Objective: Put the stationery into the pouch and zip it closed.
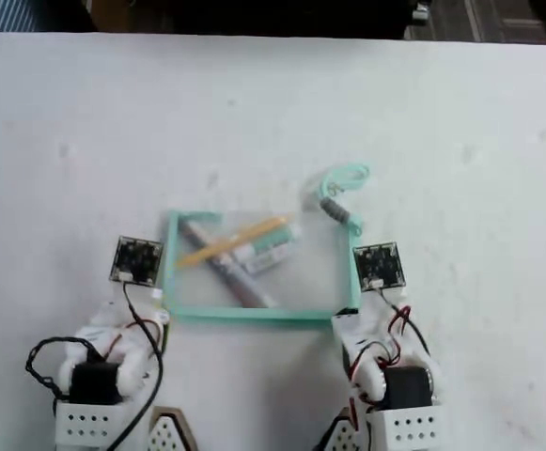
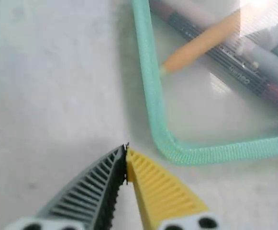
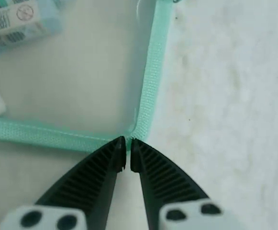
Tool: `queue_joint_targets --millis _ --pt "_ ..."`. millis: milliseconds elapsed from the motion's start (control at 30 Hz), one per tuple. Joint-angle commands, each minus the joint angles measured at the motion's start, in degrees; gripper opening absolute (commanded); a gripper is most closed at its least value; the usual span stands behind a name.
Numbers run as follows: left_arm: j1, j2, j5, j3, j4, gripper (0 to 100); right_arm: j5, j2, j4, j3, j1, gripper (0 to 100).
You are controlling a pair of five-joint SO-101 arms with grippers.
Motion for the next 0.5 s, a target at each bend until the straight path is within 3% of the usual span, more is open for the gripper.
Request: queue_joint_targets --millis 0,467 --pt "0.31 -0.57 0.7 -0.09 0.35 2 -0.18 -0.22 0.31 0.53 -0.4 1.8" --pt "0.31 -0.57 0.44 -0.09 0.35 2 -0.18 -0.22 0.31 0.53 0.13 2.1"
